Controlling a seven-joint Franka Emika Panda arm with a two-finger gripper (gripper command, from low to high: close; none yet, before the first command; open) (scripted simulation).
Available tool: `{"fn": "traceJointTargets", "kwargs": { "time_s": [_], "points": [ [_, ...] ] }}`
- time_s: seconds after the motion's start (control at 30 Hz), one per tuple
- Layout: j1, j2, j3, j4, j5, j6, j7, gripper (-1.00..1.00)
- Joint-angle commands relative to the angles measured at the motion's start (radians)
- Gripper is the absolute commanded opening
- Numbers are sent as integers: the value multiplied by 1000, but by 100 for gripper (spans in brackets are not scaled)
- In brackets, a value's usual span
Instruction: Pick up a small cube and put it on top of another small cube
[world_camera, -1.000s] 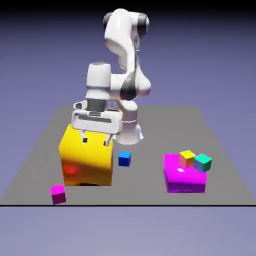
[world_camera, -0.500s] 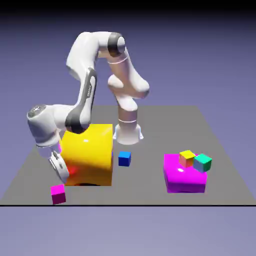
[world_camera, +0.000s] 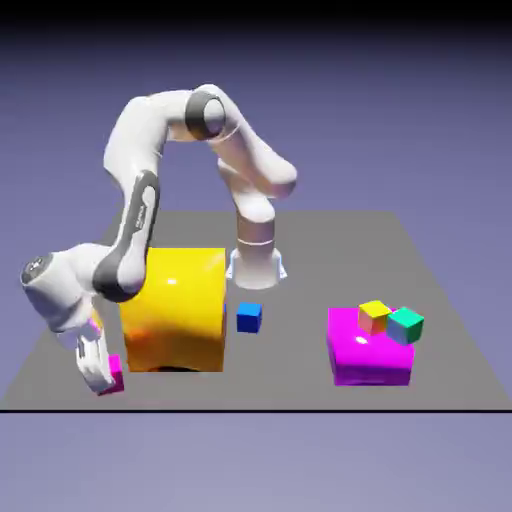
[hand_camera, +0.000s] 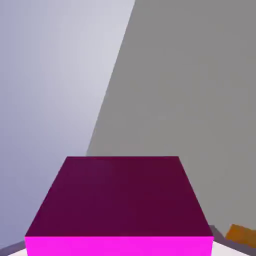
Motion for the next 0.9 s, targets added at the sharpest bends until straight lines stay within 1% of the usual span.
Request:
{"fn": "traceJointTargets", "kwargs": {
  "time_s": [0.0, 0.57, 0.6, 0.73, 0.77, 0.8, 0.87],
  "points": [
    [36, -13, 27, -4, -16, -17, -12, -100],
    [650, -234, 486, -71, -239, -300, -247, -100],
    [650, -234, 486, -71, -239, -300, -247, -100],
    [659, -184, 459, -194, -283, -138, -220, -100],
    [659, -184, 459, -194, -283, -138, -220, 100],
    [659, -184, 459, -194, -283, -138, -220, 100],
    [654, -211, 474, -128, -259, -225, -235, 100]
  ]
}}
